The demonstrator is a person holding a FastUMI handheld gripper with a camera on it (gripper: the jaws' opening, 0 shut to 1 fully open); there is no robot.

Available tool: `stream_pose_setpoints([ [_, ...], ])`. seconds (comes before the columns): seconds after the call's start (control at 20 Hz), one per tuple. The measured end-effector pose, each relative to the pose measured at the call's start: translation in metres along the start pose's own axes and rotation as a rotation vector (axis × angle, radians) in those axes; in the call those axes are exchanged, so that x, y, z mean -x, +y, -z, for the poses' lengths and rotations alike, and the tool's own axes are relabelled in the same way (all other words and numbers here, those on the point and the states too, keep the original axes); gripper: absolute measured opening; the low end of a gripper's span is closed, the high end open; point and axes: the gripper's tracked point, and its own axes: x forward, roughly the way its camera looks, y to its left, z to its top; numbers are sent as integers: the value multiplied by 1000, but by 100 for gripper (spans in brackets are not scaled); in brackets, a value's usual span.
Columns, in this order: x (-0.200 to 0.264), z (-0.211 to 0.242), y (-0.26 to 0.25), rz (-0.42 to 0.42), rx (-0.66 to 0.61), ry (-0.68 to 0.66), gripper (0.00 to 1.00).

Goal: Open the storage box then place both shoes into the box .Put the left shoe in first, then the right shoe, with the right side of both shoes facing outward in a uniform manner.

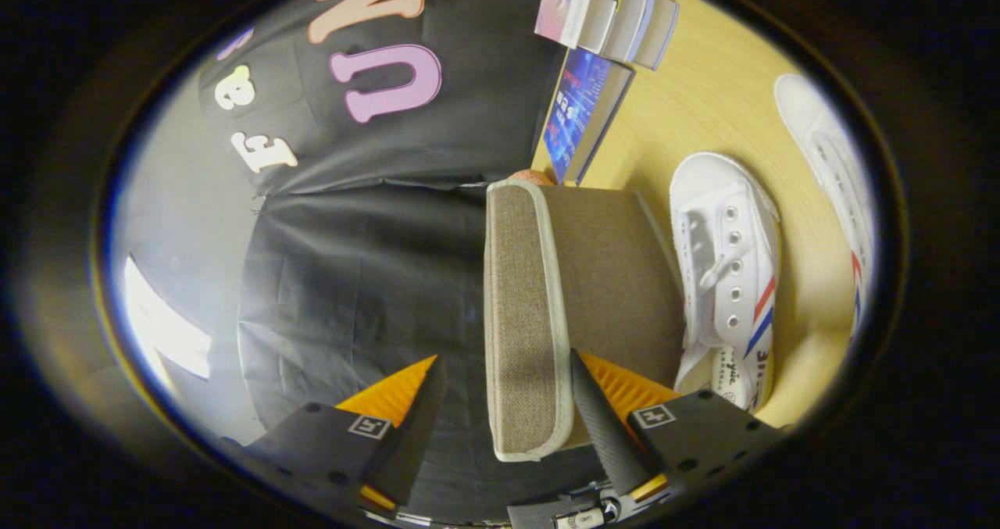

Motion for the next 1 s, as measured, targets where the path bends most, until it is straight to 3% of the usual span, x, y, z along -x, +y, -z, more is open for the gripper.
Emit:
stream_pose_setpoints([
  [0.2,4,12,6,2,-7,52,59],
  [0.3,15,-5,-3,35,46,3,40],
  [0.4,3,12,7,25,49,38,22],
  [0.45,4,14,9,24,64,54,22],
  [0.5,5,17,5,50,106,47,12],
  [0.55,-22,9,-4,113,140,14,3],
  [0.7,0,12,19,87,161,50,2],
  [1.0,-15,27,87,22,247,79,2],
])
